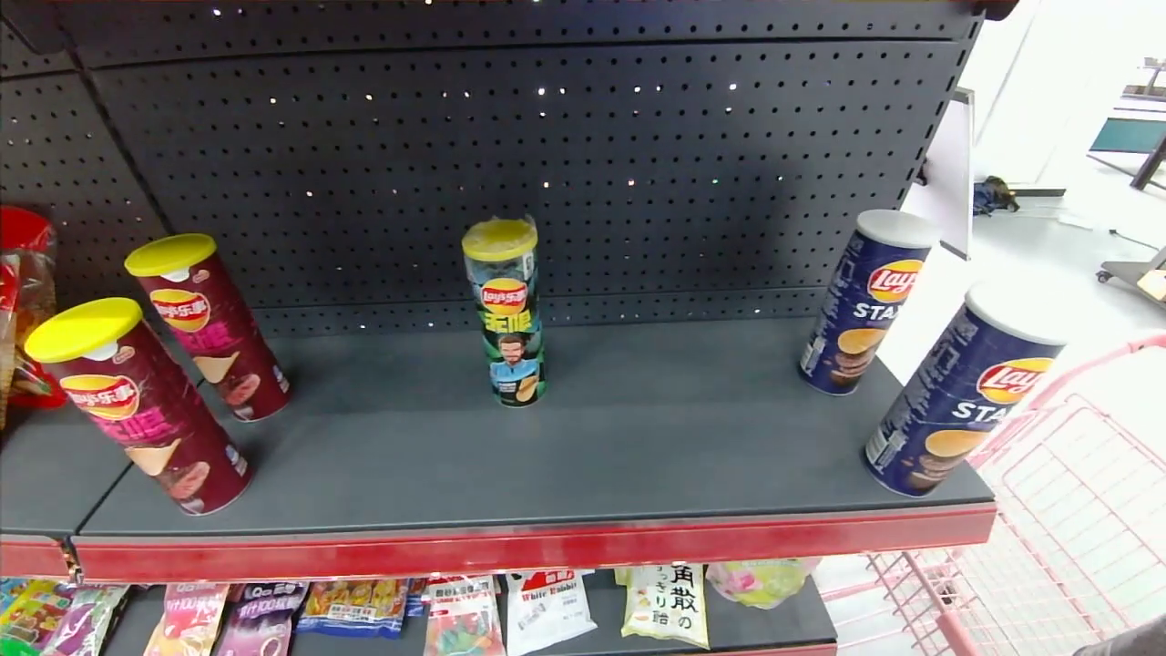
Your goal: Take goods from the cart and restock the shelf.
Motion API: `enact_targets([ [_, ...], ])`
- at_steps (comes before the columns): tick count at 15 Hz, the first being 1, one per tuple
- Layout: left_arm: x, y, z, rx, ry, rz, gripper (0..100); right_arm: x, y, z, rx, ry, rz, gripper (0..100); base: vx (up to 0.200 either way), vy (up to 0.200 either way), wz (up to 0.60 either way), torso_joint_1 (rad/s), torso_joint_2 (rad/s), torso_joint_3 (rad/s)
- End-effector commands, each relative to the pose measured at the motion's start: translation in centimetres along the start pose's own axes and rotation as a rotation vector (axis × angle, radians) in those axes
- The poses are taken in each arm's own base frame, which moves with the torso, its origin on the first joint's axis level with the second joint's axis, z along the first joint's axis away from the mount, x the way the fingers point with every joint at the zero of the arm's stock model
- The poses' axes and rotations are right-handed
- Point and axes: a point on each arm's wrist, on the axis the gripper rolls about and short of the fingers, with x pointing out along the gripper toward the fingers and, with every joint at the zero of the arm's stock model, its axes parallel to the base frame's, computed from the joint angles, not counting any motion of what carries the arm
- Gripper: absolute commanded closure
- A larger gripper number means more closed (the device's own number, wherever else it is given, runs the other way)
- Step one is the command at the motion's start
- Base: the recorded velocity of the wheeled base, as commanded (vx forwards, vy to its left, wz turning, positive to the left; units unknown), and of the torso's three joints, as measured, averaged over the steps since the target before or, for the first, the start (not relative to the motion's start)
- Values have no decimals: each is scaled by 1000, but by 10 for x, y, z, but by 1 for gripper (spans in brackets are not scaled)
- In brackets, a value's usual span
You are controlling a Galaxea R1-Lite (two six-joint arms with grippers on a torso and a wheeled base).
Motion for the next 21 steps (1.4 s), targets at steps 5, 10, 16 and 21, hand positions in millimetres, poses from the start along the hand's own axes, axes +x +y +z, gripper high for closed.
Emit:
enact_targets([
  [5,0,0,0,0,1,0,0,0,0,-1,-1,2,-4,100,0,120,0,3,2,0],
  [10,0,0,0,-9,1,0,0,-3,2,-12,-4,-7,6,100,0,0,0,0,0,0],
  [16,4,-1,5,24,42,-100,0,-1,5,-16,31,-5,154,100,0,0,0,0,0,0],
  [21,28,-10,127,-55,38,-656,0,8,5,-10,66,52,160,100,0,0,0,0,0,0],
])
